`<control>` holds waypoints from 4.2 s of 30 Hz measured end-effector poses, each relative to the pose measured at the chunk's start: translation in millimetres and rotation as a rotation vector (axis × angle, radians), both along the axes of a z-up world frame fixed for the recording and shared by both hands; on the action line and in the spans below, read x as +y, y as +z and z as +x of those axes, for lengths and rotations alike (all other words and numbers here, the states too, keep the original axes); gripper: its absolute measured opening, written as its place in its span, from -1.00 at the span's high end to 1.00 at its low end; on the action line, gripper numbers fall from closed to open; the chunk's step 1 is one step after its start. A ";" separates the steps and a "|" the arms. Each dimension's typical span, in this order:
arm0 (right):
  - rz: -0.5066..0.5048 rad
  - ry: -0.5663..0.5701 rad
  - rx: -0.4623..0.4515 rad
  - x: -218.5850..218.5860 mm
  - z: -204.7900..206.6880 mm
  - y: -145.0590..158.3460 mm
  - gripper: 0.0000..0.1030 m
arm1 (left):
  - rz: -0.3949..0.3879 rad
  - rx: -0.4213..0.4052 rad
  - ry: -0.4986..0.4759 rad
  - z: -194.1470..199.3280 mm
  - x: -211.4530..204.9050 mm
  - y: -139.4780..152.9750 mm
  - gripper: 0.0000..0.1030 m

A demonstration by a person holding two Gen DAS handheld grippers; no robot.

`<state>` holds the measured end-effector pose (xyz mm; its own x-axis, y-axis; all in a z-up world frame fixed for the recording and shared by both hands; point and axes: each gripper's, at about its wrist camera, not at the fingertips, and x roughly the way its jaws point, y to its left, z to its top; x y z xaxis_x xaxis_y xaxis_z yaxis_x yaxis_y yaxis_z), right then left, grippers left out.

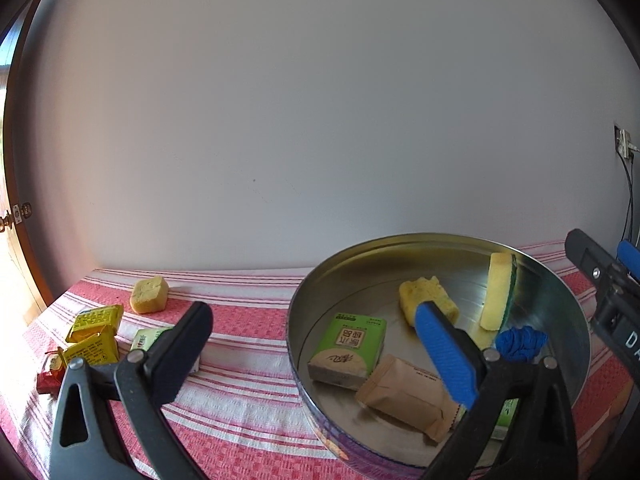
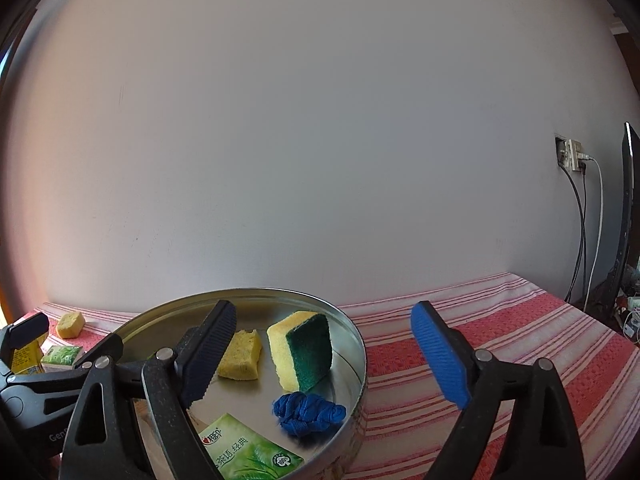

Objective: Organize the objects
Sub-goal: 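Move both grippers away from the tin to the remaining snacks, then grasp the red snack packet with the left gripper while the right gripper grasps the green tissue pack, then carry the red packet and green tissue pack over the tin with both grippers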

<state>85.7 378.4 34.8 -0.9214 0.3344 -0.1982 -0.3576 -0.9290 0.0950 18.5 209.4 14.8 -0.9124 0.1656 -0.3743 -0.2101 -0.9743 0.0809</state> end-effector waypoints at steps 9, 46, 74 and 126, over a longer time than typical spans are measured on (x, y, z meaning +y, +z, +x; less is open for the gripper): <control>-0.017 -0.029 0.031 -1.0 11.4 2.9 -0.76 | 0.009 -0.010 0.022 4.3 -18.8 -4.4 -0.99; -0.040 0.139 -0.039 -140.3 3.9 -7.0 -0.76 | 0.019 -0.062 0.236 -15.7 -185.9 -10.7 -0.99; -0.116 0.407 -0.543 -271.2 -151.6 -53.4 -0.76 | 0.128 -0.464 0.407 -83.1 -324.8 -59.9 -0.99; -0.019 0.356 -0.125 -174.0 -2.0 -7.7 -0.49 | 0.098 -0.063 0.194 -18.4 -215.4 -10.2 0.23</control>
<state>83.7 204.4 27.1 -0.9476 -0.0070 -0.3193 -0.0226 -0.9958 0.0891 0.2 -6.0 4.6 -0.9058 0.0279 -0.4227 -0.0199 -0.9995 -0.0234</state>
